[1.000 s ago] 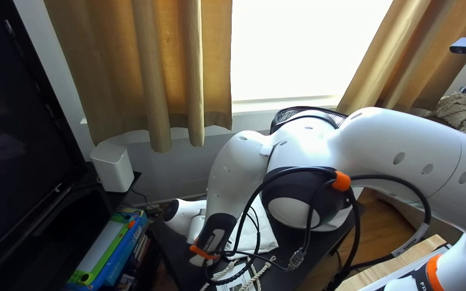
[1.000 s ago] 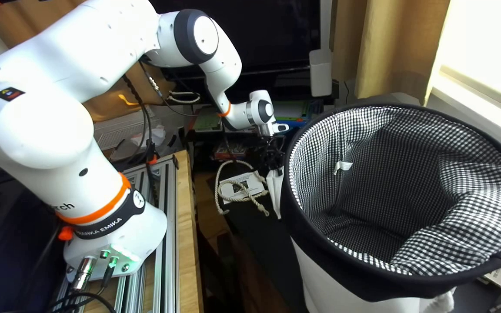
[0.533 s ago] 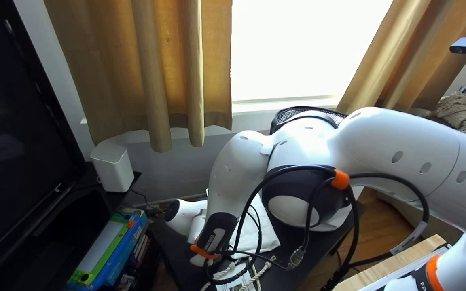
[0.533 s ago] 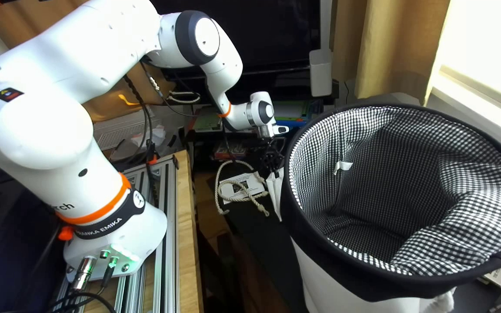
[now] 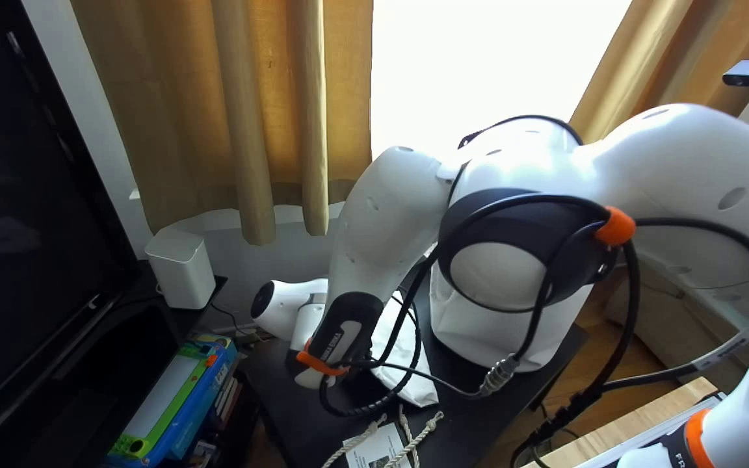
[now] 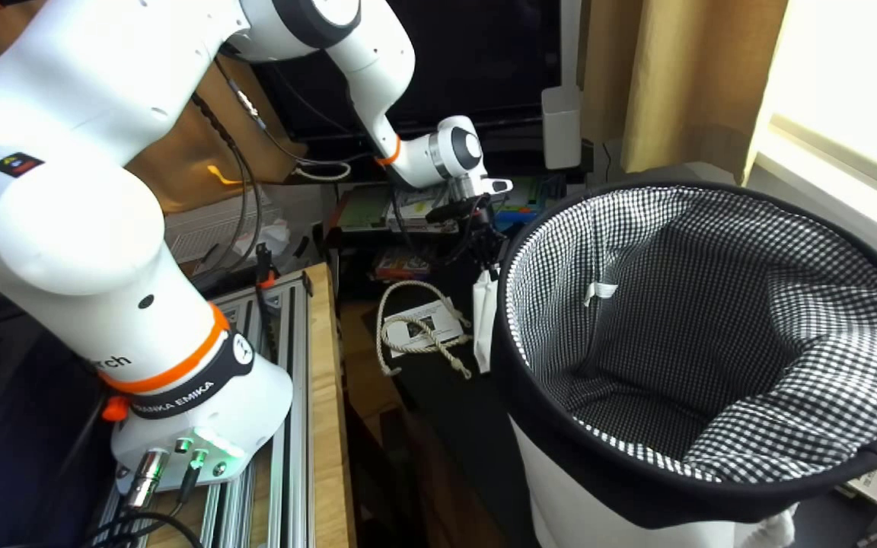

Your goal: Put the cloth on the edge of the laundry basket

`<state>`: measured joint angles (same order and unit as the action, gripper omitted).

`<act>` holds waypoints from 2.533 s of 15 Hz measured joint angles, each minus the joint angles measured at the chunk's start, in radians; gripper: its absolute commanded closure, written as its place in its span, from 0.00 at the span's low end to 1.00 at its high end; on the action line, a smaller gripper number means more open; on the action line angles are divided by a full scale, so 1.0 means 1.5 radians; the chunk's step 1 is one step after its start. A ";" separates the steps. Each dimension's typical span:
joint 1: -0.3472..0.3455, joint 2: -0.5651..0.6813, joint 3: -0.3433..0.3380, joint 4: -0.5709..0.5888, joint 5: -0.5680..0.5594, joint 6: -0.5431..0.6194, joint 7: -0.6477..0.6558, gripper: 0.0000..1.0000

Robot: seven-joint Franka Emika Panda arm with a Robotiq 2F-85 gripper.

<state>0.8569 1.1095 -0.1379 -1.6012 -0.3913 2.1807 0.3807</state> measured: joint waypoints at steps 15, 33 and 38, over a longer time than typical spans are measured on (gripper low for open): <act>0.008 -0.195 -0.042 -0.136 -0.169 -0.069 0.087 0.99; -0.092 -0.363 0.113 -0.037 -0.186 -0.591 0.159 0.99; -0.110 -0.371 0.127 0.019 -0.143 -0.703 0.248 0.95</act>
<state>0.6912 0.5529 0.0528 -1.5733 -0.6060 1.1257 0.7533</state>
